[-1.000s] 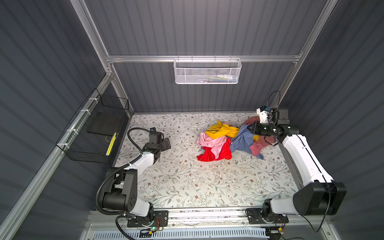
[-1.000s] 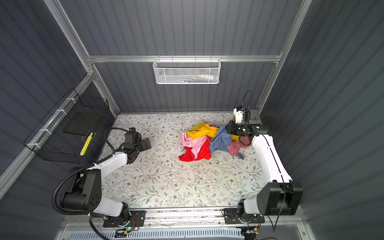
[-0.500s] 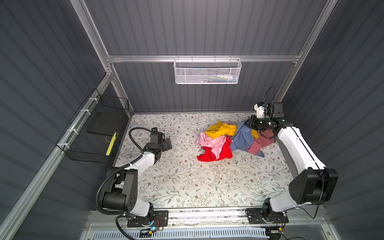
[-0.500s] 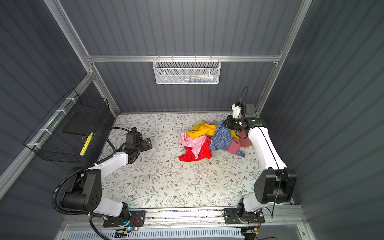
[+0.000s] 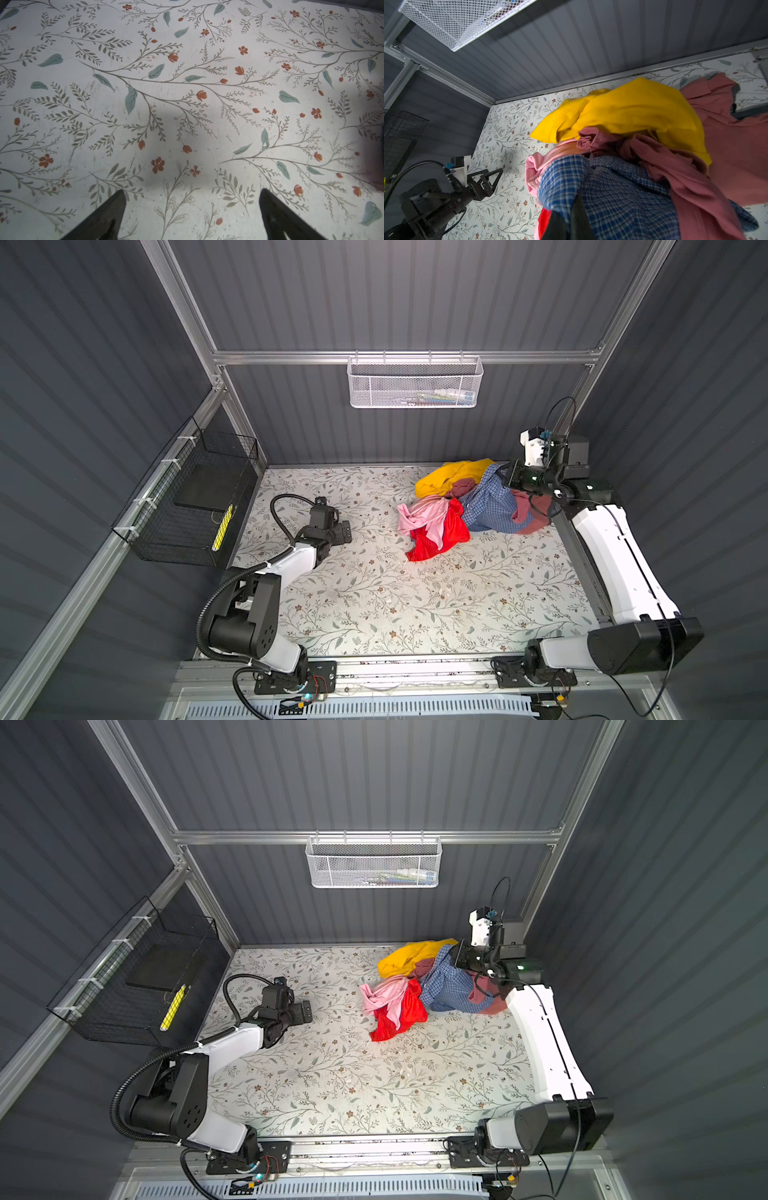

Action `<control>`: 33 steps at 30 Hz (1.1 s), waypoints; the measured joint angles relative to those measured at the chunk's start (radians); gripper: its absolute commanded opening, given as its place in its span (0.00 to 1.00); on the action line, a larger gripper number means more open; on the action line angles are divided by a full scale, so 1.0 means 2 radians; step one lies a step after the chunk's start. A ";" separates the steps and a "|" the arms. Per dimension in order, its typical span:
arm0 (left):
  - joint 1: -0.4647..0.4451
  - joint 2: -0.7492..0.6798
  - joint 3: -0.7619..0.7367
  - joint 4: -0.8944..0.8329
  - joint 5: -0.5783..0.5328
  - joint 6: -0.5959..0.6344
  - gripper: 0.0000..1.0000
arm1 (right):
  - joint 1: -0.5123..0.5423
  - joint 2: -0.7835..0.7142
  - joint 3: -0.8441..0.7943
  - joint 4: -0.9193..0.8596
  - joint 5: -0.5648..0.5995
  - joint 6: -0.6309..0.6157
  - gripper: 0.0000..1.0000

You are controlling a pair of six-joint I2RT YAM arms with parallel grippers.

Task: Pick out a specific cloth from the pile
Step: 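Drag the blue plaid shirt with the right gripper toward the far corner, then lift the blue plaid shirt high out of the pile with the right gripper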

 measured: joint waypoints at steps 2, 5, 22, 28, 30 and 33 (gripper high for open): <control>-0.001 0.003 0.002 0.000 0.002 0.001 1.00 | 0.001 -0.011 -0.002 0.001 0.008 0.000 0.00; -0.003 0.005 0.003 0.000 0.005 0.003 1.00 | 0.001 -0.032 -0.012 0.007 0.024 0.000 0.00; -0.006 0.015 0.007 0.002 0.022 0.004 1.00 | 0.018 -0.087 -0.153 0.069 0.013 -0.011 0.01; -0.007 0.018 0.009 0.002 0.027 0.004 1.00 | 0.025 -0.095 -0.159 0.070 -0.001 -0.039 0.00; -0.008 0.022 0.011 0.002 0.028 0.006 1.00 | 0.025 -0.096 -0.150 0.068 0.010 -0.043 0.00; -0.012 0.026 0.015 0.001 0.030 0.010 1.00 | 0.025 -0.098 -0.130 0.070 0.020 -0.045 0.00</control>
